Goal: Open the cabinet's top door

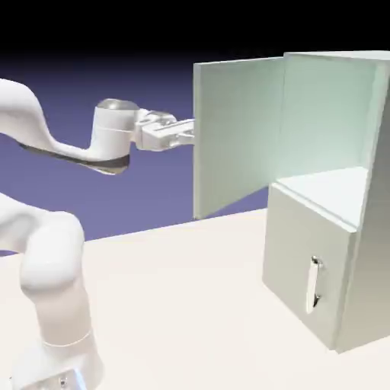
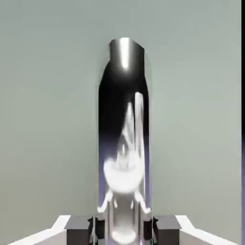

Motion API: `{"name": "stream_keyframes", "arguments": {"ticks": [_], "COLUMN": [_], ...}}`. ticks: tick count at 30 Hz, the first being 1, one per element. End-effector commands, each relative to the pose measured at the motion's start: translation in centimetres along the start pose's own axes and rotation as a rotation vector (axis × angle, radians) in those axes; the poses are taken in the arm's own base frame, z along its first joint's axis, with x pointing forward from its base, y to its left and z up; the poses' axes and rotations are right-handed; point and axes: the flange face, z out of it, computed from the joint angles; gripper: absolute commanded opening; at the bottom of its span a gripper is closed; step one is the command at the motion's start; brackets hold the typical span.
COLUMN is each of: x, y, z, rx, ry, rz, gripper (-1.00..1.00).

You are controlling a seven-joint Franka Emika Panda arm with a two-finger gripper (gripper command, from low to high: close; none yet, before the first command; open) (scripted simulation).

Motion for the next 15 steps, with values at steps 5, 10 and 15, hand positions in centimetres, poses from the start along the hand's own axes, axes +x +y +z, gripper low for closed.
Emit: {"name": "stream_keyframes", "arguments": {"ticks": [5, 10, 15], "x": [-1.6, -3.2, -4.4], "y": [-1.6, -3.2, -4.4], "z": [-3.4, -6.2, -7.8], "rx": [-0.098, -0.184, -0.238], "ry": [0.097, 0.183, 0.238], "rz": [0.000, 0.000, 0.000], "gripper": [-1.00, -1.00, 1.00]}}
